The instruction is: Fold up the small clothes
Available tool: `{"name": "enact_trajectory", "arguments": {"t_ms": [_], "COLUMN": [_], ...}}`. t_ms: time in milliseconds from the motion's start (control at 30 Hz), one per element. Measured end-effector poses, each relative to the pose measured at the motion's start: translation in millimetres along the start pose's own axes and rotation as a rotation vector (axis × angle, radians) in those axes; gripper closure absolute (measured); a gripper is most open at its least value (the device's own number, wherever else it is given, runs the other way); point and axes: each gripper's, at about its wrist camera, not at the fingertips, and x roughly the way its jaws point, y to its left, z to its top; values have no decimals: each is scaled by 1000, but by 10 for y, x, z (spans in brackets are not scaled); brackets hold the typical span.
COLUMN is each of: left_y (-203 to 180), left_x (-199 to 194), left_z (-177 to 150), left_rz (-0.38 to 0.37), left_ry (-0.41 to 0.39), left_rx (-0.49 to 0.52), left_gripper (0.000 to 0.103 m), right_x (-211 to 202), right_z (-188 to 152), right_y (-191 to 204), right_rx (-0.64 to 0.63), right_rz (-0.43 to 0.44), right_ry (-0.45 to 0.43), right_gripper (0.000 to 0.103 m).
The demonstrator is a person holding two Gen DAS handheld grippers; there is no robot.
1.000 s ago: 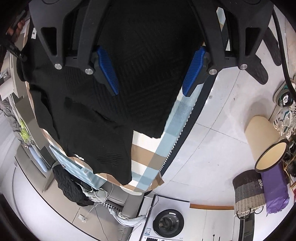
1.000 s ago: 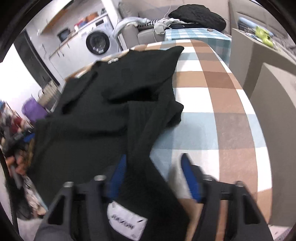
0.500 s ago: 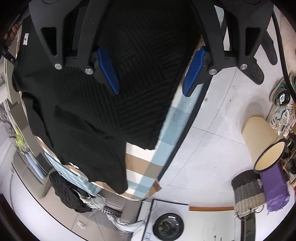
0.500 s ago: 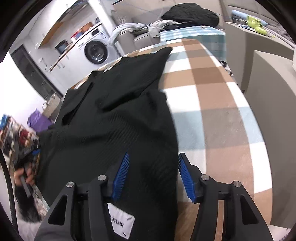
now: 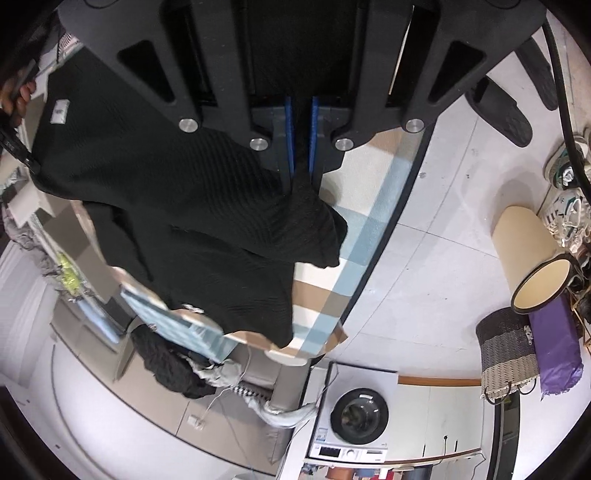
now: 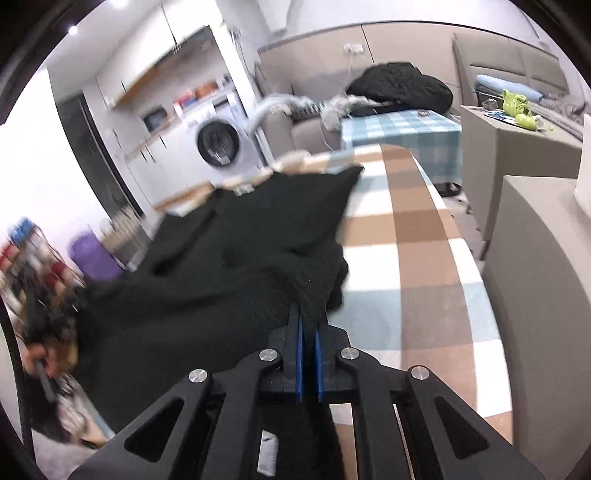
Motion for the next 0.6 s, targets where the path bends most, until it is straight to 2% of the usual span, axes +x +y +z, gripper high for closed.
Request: {"name": "enact_trajectory", "arguments": {"t_ms": [100,167,300,433,600], "left_y": [1,18,113,224,271], "left_x": [-240,-390,-632,-746,-628], "left_z": [-77,-118,-154,-109,137], "left_rz": [-35,-44,-79,-118,-143], "left_ry": [-24,-42,-63,-82,-78], "left_rx": [-8,-14,-43,-68,-74], "left_gripper": [99,99,99,99,99], "right_x": [-280,-428,-596,-686,-492], "right_z": [-71,-113,-186,-162,39], "right_y": [81,133,88,-4,-27], "right_rx": [-46,-77,-79,-38,21], "right_rz": [126,176,194,219,148], "right_ry": [-67,-83,-79,-135,-99], "right_gripper": [98,98,99,99,99]}}
